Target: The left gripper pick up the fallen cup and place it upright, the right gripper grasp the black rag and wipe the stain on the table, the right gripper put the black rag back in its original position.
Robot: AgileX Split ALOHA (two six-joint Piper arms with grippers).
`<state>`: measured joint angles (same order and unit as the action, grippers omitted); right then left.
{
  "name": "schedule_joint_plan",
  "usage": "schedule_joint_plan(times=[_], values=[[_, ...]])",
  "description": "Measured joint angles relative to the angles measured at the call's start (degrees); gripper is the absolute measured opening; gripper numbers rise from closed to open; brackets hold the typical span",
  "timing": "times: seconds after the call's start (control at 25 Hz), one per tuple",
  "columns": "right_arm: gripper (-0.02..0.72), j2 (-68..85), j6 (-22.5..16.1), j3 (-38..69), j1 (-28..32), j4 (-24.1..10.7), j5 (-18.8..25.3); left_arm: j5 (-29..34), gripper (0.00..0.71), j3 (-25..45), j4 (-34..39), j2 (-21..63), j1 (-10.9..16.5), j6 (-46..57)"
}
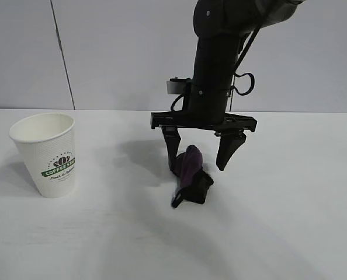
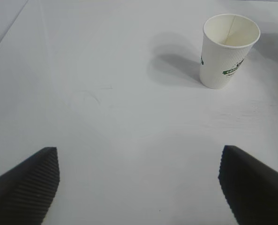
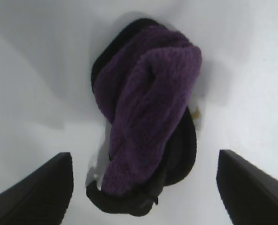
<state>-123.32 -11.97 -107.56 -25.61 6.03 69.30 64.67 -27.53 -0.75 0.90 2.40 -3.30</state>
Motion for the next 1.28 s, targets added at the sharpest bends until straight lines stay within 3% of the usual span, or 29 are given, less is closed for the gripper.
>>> schedule_joint_plan(times=[0.56,0.96,1.28], values=[[0.580,26.3,0.0,0.0,0.0,0.0,1.9,0.0,0.663,0.0,0.0,0.0,0.0,0.0],[0.580,47.3,5.0,0.0,0.0,-0.5,3.2,0.0,0.663,0.0,0.0,0.0,0.0,0.0],[0.580,65.6,7.7,3.5,0.0,-5.5,3.4,0.0,0.663,0.0,0.0,0.0,0.0,0.0]])
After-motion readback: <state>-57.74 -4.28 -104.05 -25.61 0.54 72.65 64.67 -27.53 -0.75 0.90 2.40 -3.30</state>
